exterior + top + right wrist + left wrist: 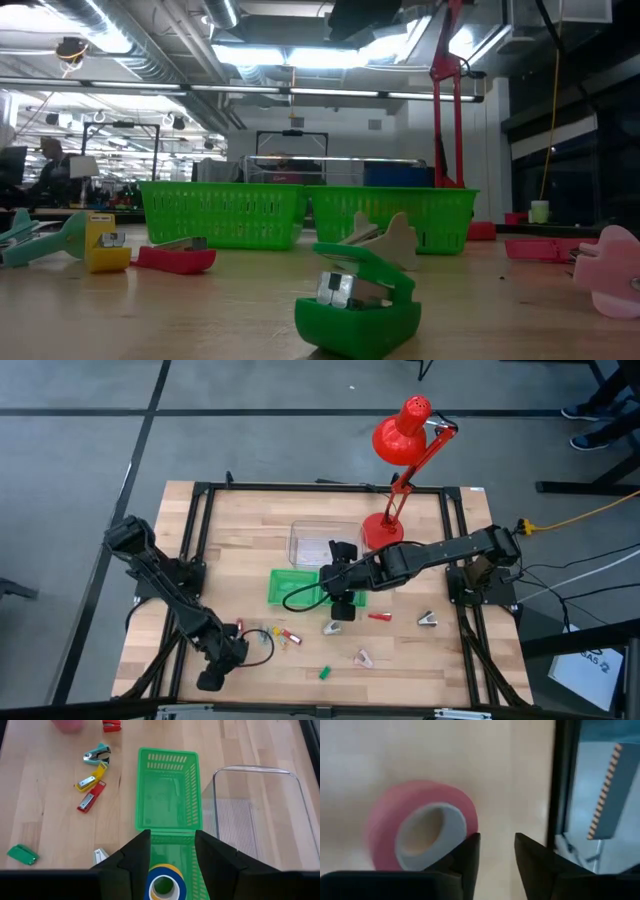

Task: Pick and place Stapler, Stapler remover, tape
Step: Put the pink tape into the right green bin

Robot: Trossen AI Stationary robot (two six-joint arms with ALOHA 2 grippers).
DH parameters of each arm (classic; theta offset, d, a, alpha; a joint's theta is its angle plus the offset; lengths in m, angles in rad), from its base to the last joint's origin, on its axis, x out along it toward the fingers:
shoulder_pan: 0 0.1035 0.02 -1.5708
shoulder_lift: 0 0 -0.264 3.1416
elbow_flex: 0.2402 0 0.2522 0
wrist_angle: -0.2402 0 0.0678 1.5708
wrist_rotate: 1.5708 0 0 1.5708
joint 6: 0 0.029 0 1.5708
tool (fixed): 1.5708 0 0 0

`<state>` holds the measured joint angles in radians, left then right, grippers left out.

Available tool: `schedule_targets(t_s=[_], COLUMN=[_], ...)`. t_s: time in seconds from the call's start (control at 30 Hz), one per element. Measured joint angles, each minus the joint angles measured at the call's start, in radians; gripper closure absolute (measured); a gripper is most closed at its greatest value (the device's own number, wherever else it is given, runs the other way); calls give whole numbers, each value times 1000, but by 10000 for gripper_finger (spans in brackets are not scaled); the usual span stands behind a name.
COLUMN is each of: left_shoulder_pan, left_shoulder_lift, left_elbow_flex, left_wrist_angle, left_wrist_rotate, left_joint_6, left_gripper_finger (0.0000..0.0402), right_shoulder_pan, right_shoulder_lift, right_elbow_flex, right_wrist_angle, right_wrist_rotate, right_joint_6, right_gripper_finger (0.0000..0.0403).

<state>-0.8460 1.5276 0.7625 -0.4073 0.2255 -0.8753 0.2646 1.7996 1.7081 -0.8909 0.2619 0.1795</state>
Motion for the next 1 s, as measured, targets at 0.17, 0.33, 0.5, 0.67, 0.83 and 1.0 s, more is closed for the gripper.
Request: schedule_targets(t_s=[0.17,0.33,0.5,0.67,0.83,1.0], left_shoulder_pan=[3,2,4,4,25,69], left_shoulder_lift=[-5,-63,-117,-123,-120,-120], left_elbow_flex=[-5,-4,-4,-4,-4,-4], left_wrist_angle=[48,62,5,-30,-11,-11], left_wrist_rotate=[13,-6,-167,-283,-395,-444], left_joint_6=[14,5,5,122,281,407], left_gripper_finger=[253,257,273,289,298,298], right_shoulder_pan=[0,0,0,0,0,0], right_shoulder_lift=[0,0,0,0,0,0], right_elbow_flex=[0,0,0,0,0,0], right_wrist_angle=[-2,-4,-3,-3,-3,-3], right_wrist_rotate=[-2,-3,-3,-3,-1,0], right_joint_6=[0,-1,-2,-4,-4,-1], right_gripper_finger=[247,247,247,247,247,247])
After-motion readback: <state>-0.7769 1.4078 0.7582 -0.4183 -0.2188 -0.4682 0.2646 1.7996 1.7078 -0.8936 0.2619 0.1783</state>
